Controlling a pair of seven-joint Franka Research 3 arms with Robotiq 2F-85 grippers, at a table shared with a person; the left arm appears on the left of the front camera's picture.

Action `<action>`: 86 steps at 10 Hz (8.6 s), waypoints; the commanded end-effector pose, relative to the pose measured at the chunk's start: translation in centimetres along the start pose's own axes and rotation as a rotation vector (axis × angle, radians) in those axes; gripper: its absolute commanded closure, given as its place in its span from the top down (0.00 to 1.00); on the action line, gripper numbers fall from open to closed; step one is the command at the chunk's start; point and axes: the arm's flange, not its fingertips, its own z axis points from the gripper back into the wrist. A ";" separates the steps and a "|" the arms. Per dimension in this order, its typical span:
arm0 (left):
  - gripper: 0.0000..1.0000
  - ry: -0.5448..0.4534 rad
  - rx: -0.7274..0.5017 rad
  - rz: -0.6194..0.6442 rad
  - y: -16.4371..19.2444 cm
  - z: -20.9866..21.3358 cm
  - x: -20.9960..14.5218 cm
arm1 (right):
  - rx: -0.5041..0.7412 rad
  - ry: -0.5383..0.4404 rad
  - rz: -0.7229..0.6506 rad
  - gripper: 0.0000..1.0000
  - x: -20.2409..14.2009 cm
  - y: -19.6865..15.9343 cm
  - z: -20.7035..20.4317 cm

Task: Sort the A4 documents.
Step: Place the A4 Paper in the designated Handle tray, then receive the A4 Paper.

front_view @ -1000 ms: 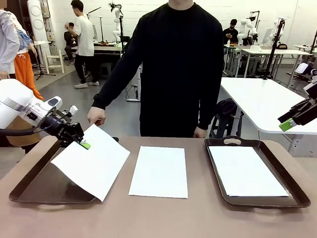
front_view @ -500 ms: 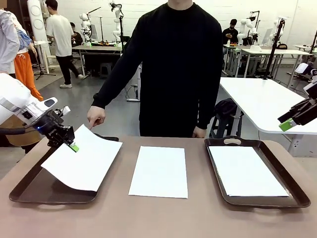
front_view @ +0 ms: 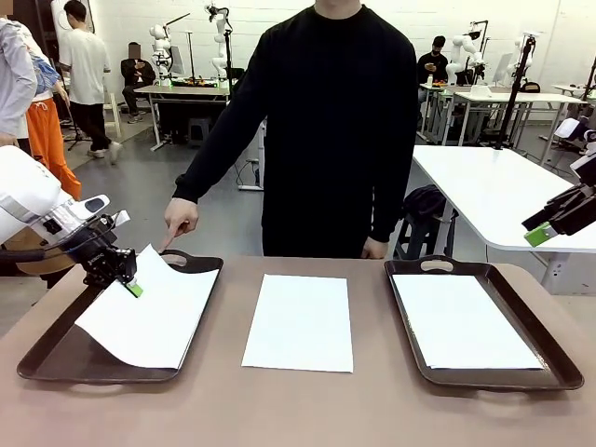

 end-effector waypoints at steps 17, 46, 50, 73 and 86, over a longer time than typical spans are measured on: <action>1.00 -0.034 0.226 0.041 -0.3 3.0 0.1 | -0.010 0.002 0.000 1.00 0.0 0.0 0.0; 1.00 -0.360 0.126 -0.775 -15.5 17.2 -10.7 | -0.010 0.002 0.000 1.00 0.0 0.0 0.0; 1.00 -0.392 0.129 -0.657 -14.6 16.6 -11.1 | -0.010 0.002 0.000 1.00 0.0 0.0 0.0; 1.00 -0.377 0.121 -0.680 -14.6 17.2 -10.9 | -0.010 0.002 0.000 1.00 0.0 0.0 0.0; 1.00 -0.377 0.121 -0.680 -14.6 17.2 -10.9 | -0.010 0.002 0.000 1.00 0.0 0.0 0.0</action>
